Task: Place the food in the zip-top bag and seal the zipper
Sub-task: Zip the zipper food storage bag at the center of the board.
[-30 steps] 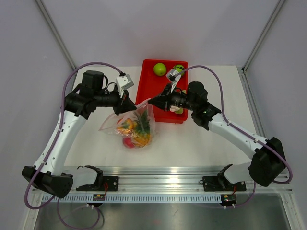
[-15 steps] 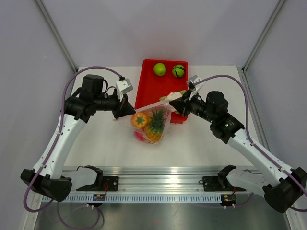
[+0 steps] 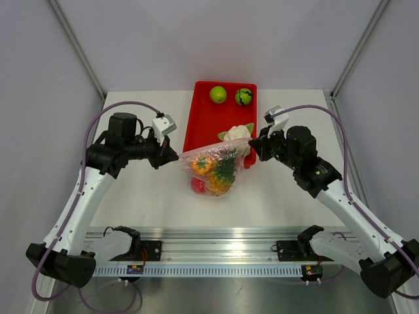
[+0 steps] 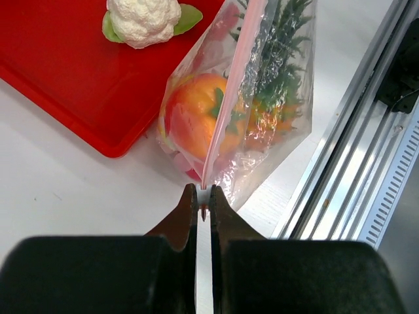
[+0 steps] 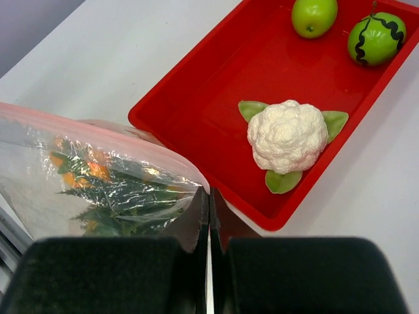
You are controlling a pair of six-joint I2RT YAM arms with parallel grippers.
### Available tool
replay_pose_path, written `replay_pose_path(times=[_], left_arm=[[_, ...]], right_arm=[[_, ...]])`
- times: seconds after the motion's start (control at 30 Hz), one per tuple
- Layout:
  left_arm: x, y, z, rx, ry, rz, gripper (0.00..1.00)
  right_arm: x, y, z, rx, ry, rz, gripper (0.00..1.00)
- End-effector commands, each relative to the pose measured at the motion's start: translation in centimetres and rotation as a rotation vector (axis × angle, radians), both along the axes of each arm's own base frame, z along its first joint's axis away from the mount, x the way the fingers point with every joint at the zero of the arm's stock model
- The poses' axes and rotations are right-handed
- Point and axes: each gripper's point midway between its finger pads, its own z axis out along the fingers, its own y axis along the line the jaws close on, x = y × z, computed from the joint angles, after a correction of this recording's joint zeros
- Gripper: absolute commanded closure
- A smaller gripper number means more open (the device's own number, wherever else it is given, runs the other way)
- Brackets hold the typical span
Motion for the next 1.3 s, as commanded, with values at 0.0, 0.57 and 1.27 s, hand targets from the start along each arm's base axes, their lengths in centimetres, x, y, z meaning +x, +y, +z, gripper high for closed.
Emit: replay_pose_path(times=[0.0, 0.57, 1.27], left_arm=[[1.0, 1.6, -0.2, 0.036, -0.043, 0.098, 1.0], [0.8, -1.3, 2.6, -0.023, 0.116, 0.067, 1.0], [-2.9, -4.5, 5.7, -0.109, -0.039, -0.165, 1.0]], right_arm=[[1.5, -3.7, 1.4, -0.055, -0.045, -0.171, 1.0], [-0.5, -4.8, 6.1, 0.003, -0.143, -0.162, 1.0], [-6.3, 1.6, 9.2, -0.067, -0.268, 0.434, 0.21]])
